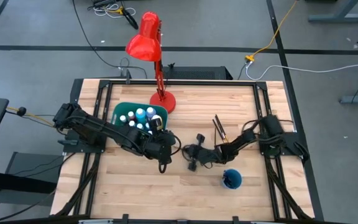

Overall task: Pick & Place Paint Supplies
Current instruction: Put the gold paint brush into the blue cup

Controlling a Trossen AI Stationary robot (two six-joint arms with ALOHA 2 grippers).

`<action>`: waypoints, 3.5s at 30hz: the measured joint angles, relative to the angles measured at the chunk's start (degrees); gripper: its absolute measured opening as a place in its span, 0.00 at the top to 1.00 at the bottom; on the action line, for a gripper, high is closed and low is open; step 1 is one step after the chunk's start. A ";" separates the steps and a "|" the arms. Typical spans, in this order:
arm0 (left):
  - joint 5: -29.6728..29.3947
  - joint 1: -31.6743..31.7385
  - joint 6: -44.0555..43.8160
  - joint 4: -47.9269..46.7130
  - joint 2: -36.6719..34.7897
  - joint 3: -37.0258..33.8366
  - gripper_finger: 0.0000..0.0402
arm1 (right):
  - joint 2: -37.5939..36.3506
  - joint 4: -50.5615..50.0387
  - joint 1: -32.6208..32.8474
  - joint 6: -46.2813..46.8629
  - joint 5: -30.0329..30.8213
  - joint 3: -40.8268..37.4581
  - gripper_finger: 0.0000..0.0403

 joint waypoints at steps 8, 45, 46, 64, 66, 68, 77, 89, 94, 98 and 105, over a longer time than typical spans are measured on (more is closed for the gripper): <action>0.00 -0.02 0.00 0.42 0.00 0.00 0.72 | -18.95 -23.30 0.67 0.11 -9.00 0.17 0.98; 0.00 0.00 3.15 3.91 0.00 0.02 0.72 | -41.38 -118.19 15.15 23.93 -42.64 38.96 0.98; 0.00 0.00 3.14 3.91 0.00 0.02 0.72 | -41.41 -118.20 15.48 24.82 -42.01 38.96 0.98; 0.00 0.00 3.06 4.29 0.02 0.02 0.72 | -38.68 -104.25 14.55 24.01 -47.39 22.49 0.97; 0.00 0.00 3.06 4.50 0.02 0.02 0.72 | -38.68 -101.42 14.09 23.39 -47.37 21.56 0.97; 0.00 0.00 3.23 5.23 0.02 0.02 0.72 | -38.70 -99.04 13.71 21.75 -47.39 20.47 0.95; 0.01 -0.02 6.96 7.85 0.02 0.02 0.72 | -38.70 -96.66 11.35 19.15 -47.36 17.02 0.79; 0.02 0.00 7.25 8.36 0.02 0.02 0.72 | -38.75 -89.20 7.63 13.48 -51.13 17.02 0.70; 0.02 -0.02 7.26 8.37 0.02 0.02 0.72 | -38.77 -90.97 5.28 12.70 -52.46 18.54 0.72; 0.02 0.00 7.23 8.35 0.02 0.02 0.72 | -38.77 -97.83 4.15 7.31 -51.94 22.92 0.73; 0.02 0.00 8.52 8.35 0.02 0.02 0.72 | -38.83 -108.19 1.44 -1.72 -37.59 29.87 0.71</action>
